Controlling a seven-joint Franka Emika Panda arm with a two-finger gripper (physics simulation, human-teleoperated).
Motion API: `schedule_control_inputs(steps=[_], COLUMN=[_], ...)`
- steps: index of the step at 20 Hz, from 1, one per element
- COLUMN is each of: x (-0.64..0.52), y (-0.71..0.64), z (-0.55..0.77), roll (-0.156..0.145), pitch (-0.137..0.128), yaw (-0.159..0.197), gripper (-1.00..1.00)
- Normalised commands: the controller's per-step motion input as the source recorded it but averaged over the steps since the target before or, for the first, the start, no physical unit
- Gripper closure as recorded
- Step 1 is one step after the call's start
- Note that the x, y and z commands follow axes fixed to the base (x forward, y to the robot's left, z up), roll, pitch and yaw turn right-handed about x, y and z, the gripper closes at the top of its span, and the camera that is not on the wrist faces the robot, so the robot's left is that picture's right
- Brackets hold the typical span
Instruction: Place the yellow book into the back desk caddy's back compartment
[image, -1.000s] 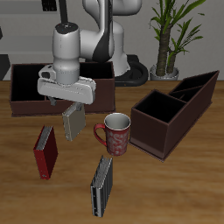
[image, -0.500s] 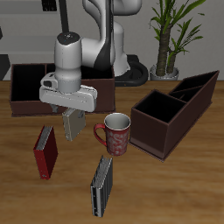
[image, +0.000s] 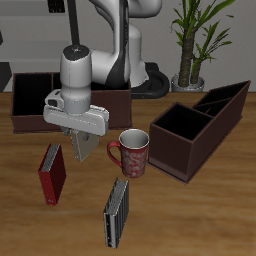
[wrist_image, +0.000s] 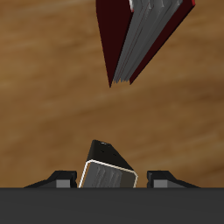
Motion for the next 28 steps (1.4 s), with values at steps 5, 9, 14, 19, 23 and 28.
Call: schedule_control_inputs(steps=[5,9,14,19,23,28], x=[0.05,0.00,0.01,-0.05,-0.18,-0.17], y=[0.01,0.09,0.10,0.10,0.12,-0.03], z=[-0.09,0.04,0.34,0.81,0.69,0.58], roll=[0.005,0.013,-0.001,-0.007,0.005,-0.019], pitch=[0.022,0.008,-0.023,-0.067,-0.052,-0.018], yaw=[-0.033,-0.017,0.032,0.046,0.051,0.027], gripper=[1.00,1.00,1.00,1.00,1.00,1.00])
